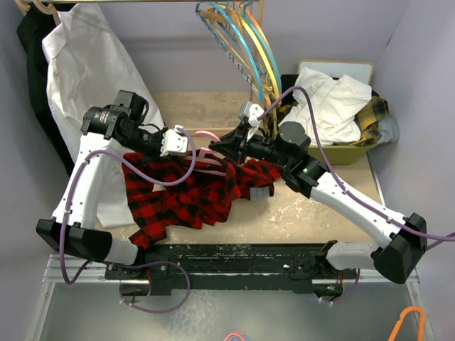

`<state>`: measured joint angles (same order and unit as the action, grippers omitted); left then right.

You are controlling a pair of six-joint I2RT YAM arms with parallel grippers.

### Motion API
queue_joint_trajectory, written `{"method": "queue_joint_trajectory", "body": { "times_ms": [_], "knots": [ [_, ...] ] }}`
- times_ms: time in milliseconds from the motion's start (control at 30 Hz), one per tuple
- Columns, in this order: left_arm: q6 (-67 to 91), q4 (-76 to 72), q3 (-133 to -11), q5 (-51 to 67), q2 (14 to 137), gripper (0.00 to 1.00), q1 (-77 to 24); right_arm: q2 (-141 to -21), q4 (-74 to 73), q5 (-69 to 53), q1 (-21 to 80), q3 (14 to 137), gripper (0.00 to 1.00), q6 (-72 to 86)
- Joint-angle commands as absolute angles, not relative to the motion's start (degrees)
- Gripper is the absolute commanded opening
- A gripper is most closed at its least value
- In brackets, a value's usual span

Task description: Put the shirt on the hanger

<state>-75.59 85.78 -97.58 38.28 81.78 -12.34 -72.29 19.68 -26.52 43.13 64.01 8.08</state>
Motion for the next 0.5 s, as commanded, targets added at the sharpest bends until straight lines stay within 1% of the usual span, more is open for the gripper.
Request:
{"method": "queue_joint_trajectory", "body": {
  "times_ms": [0,167,233,300,333,367,400,433,467],
  "knots": [
    [-77.28,88.64,-97.16,39.14,81.25,0.00,-12.04,-69.10,28.06,-23.35,42.66,66.53,0.00,8.76],
    [-77.23,87.52,-99.21,39.48,79.75,0.00,-12.03,-68.82,28.63,-21.44,42.73,66.71,0.00,9.47],
    [-75.15,86.50,-100.66,39.25,80.09,0.00,-12.04,-68.86,27.82,-16.12,42.83,68.07,0.00,9.40],
    [-69.72,82.05,-101.12,37.38,80.36,0.00,-12.11,-69.14,25.52,-13.55,43.01,70.08,0.00,10.38],
    [-67.02,80.18,-101.21,35.84,80.60,0.05,-12.13,-69.20,24.66,-11.87,43.10,70.92,0.00,10.62],
    [-65.64,79.31,-101.42,34.37,80.84,0.29,-12.19,-69.18,24.08,-10.40,43.30,71.22,0.00,10.62],
    [-63.69,77.84,-101.51,32.51,80.75,0.84,-12.36,-69.22,23.66,-8.90,43.41,71.48,0.00,10.34],
    [-60.78,75.00,-101.47,30.31,80.06,0.99,-12.51,-69.30,23.10,-7.09,43.56,71.80,0.00,9.97],
    [-57.82,72.19,-101.55,28.22,79.41,0.99,-12.56,-69.45,22.44,-6.28,43.70,72.14,0.00,9.65]
  ]
}}
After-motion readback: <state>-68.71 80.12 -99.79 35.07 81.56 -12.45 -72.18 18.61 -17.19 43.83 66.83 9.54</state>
